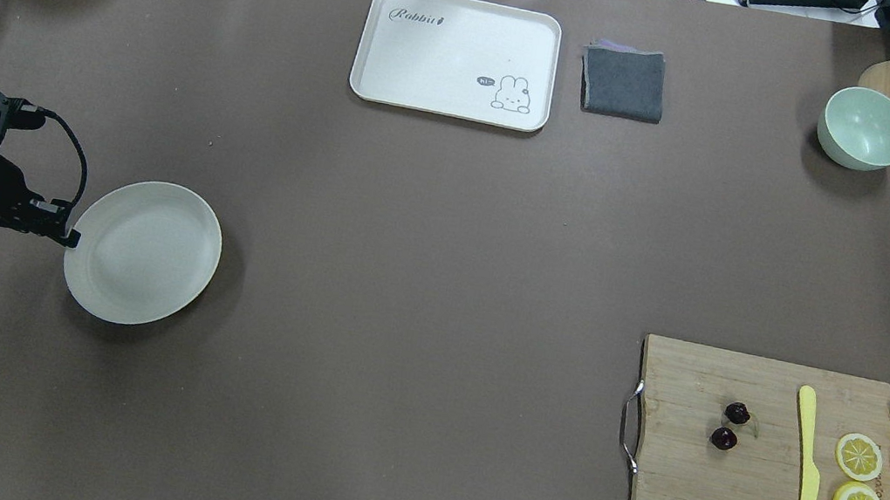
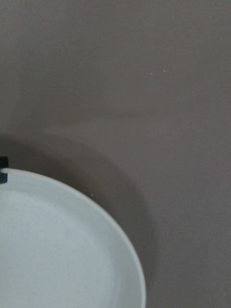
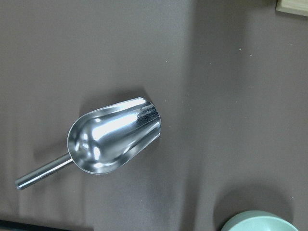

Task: Place red cherry on plate
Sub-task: 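Drag the white plate with the left gripper toward the table's center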

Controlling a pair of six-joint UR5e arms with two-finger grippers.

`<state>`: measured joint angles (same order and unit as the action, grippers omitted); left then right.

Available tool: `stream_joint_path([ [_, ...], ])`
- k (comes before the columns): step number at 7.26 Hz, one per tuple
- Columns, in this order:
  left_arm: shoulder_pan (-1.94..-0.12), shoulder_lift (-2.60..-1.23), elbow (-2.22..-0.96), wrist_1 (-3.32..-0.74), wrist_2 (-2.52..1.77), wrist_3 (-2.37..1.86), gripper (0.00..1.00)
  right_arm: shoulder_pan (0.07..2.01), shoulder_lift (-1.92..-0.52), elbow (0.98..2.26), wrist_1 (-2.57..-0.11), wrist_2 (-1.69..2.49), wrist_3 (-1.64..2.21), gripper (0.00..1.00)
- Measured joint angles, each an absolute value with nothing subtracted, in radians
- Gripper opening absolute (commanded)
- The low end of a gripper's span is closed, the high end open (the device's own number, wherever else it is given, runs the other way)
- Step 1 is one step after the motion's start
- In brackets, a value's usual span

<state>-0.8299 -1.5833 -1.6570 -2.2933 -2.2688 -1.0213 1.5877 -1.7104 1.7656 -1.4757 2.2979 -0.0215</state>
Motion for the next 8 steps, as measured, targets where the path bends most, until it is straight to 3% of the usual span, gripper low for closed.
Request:
stream_joint_path([
  [3,-0.942,-1.64,-1.691,-2.22,-2.424,-1.039,0.0,1.586,-1.708,1.765,-1.477,2.298,-0.02,1.0],
  [5,-1.005,-1.793,-1.714,-2.062,-2.503,-1.089,0.0,1.585,-1.706,1.764,-1.477,2.299,-0.02,1.0],
  [8,-0.771,-1.998,-1.706,-1.985,-2.266,-1.327,0.0,1.575,-1.704,1.764,-1.477,2.3,-0.015,1.0],
])
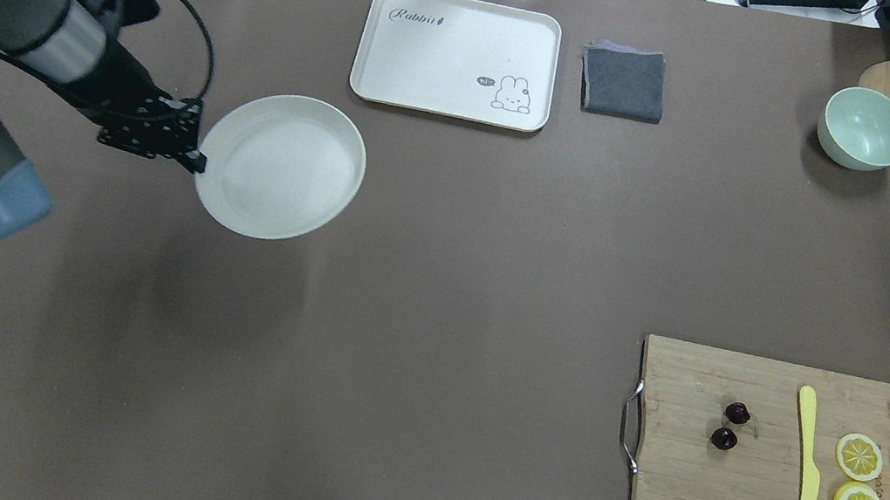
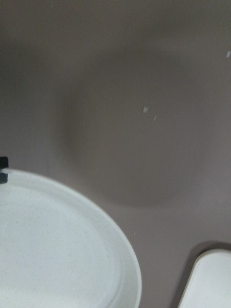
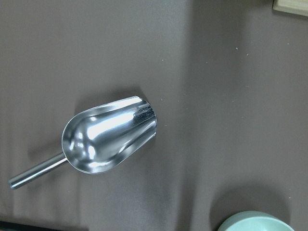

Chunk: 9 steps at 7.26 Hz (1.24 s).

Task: Place red cherry on plate
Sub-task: 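Drag the white plate with the left gripper toward the table's center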

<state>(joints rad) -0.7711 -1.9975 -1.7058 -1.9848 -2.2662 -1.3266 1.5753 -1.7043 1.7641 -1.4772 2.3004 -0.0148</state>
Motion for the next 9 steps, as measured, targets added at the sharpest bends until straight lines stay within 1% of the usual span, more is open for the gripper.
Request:
stream_joint_path([
  [2,-0.598,-2.068,-1.681,-1.984,-2.085,-1.445,0.0,1.574,-1.707,1.764,-1.477,2.303,-0.014,1.0],
  [4,-0.481,-2.107,-1.649,-1.99,-1.944,-1.519,0.0,1.574,-1.71,1.764,-1.477,2.304,-0.014,1.0],
  [6,-0.44,-2.136,-1.619,-1.993,-1.875,-1.546,0.0,1.574,-1.712,1.764,-1.478,2.304,-0.014,1.0],
  [9,-0.482,-2.153,-1.543,-2.043,-1.865,-1.542,0.0,1.574,-1.71,1.761,-1.478,2.304,-0.014,1.0],
])
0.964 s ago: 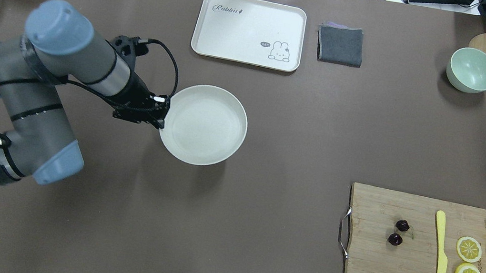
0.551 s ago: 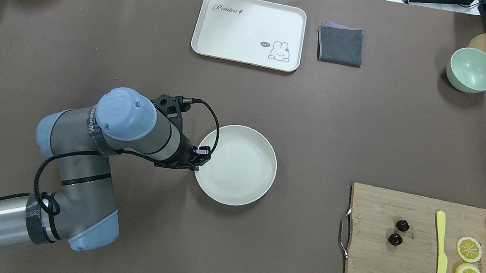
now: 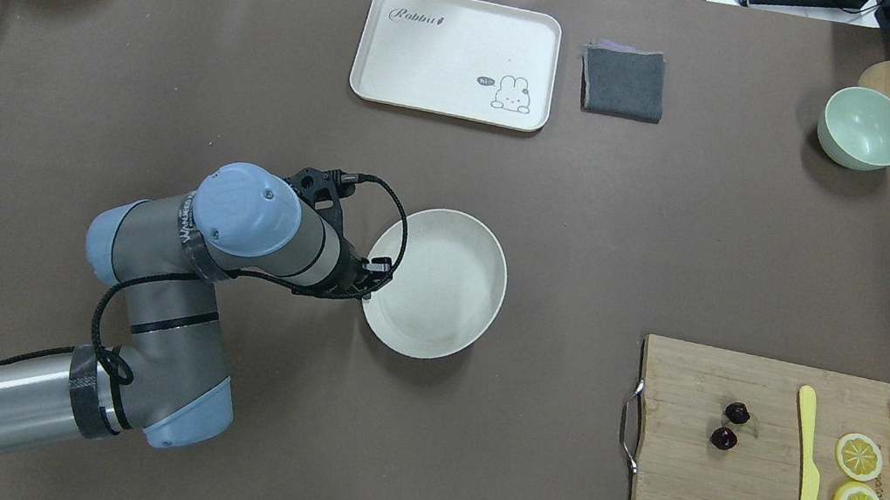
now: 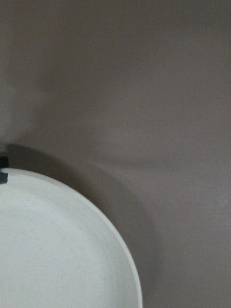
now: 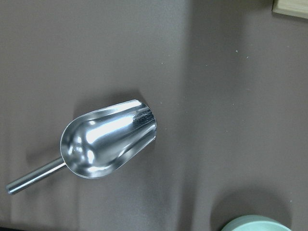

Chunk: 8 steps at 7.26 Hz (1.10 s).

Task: Place red cherry on plate
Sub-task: 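Drag the white plate with the left gripper toward the table's center, then open the left gripper and pull the left arm back from the plate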

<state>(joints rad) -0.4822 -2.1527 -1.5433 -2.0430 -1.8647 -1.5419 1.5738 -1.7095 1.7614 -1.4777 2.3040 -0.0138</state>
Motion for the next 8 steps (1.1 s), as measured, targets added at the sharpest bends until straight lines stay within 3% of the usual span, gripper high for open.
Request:
stream_joint_path([
  [1,-0.505,-2.159,-1.518,-2.058,-1.865,-1.531,0.65,1.574,-1.709,1.76,-1.477,2.304,-0.014,1.0],
  [2,-0.521,-2.165,-1.508,-2.065,-1.867,-1.516,0.99,1.574,-1.708,1.759,-1.478,2.304,-0.014,1.0],
  [6,-0.555,-2.166,-1.548,-2.066,-1.951,-1.503,0.99,1.574,-1.708,1.759,-1.478,2.31,-0.014,1.0],
  [8,-0.664,-2.097,-1.653,-2.026,-2.106,-1.488,0.99,1.574,-1.709,1.761,-1.489,2.316,-0.014,1.0],
])
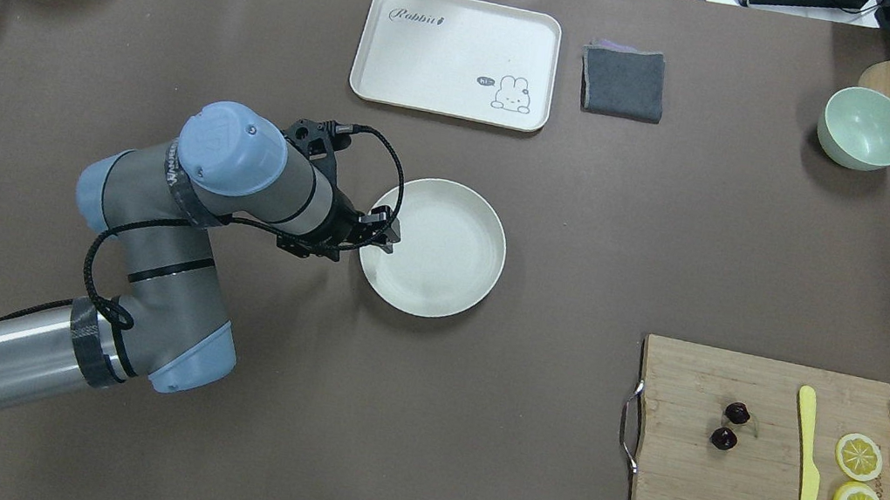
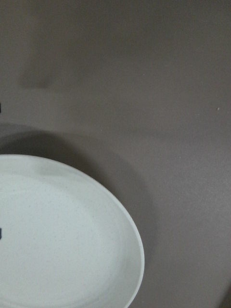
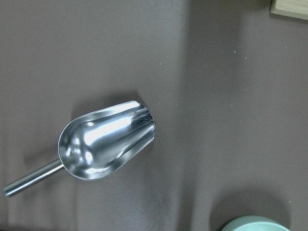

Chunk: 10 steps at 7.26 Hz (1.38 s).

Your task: Place red cherry on plate

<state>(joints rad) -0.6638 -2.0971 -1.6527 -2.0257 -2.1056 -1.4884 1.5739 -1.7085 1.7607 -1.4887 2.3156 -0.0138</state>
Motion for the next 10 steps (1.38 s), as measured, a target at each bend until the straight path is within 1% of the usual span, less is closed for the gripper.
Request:
stream_joint_path([
  [2,-0.81,-2.016,-1.763,-1.919,-2.211,-1.318,0.99,1.574,-1.707,1.762,-1.504,2.325,-0.014,1.0],
  [4,-0.976,-1.875,-1.849,-1.749,-2.26,-0.917,0.99,1.573,-1.706,1.761,-1.507,2.327,-0.014,1.0],
  [7,-1.249,-1.65,-1.85,-1.583,-2.336,-0.348,0.99,1.564,-1.706,1.761,-1.525,2.326,-0.014,1.0],
  [8,-1.333,-1.607,-1.829,-1.522,-2.34,-0.191,0.99,1.557,-1.706,1.761,-1.537,2.325,-0.015,1.0],
  [10,-1.448,-1.57,-1.786,-1.433,-2.342,0.001,0.99,1.547,-1.707,1.763,-1.563,2.327,-0.015,1.0],
])
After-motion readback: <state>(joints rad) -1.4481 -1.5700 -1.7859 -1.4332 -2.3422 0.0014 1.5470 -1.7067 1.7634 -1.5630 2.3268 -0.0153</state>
